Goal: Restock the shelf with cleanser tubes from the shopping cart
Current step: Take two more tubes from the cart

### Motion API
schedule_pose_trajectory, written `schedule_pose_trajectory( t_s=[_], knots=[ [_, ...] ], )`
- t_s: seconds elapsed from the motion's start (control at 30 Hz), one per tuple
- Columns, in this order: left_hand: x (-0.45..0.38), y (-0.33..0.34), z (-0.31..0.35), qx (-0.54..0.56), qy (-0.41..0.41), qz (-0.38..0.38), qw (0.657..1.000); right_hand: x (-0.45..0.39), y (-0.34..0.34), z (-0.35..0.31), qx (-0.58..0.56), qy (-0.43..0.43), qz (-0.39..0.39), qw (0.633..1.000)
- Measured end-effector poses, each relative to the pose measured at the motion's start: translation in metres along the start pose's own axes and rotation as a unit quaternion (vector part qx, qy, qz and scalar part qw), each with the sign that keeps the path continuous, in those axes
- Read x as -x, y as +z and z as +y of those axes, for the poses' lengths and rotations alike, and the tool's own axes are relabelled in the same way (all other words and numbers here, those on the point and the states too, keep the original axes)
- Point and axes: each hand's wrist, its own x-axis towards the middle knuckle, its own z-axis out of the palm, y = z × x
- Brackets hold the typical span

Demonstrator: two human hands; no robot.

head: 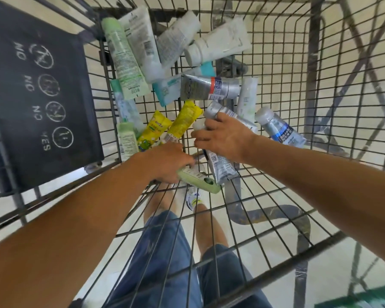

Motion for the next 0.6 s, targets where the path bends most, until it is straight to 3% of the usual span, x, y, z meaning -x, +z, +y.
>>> schedule_pose_trajectory(
  t_s=[0.1, 0.33, 0.47, 0.53, 0.57, 0.6],
  knots=[
    [0.003, 0.007, -0.004, 0.011, 0.014, -0.023, 1.000, 0.004, 0.005, -0.002, 0.021, 0.003, 0.025, 0.999],
    [0.057, 0.029, -0.021, 0.124, -0.035, 0.005, 0.992, 0.000, 0.013, -0.006, -0.001, 0.015, 0.073, 0.997],
    [0.095, 0.033, -0.022, 0.222, -0.137, 0.063, 0.963, 0.007, 0.003, -0.005, -0.146, 0.065, 0.066, 0.985],
    [0.113, 0.025, -0.018, 0.316, -0.181, 0.111, 0.925, 0.018, -0.013, -0.004, -0.324, 0.151, 0.072, 0.931],
    [0.121, 0.021, -0.015, 0.370, -0.188, 0.139, 0.899, 0.024, -0.025, -0.005, -0.448, 0.204, 0.076, 0.867],
    [0.129, 0.015, -0.011, 0.419, -0.193, 0.170, 0.871, 0.030, -0.039, -0.005, -0.581, 0.248, 0.093, 0.769]
  ],
)
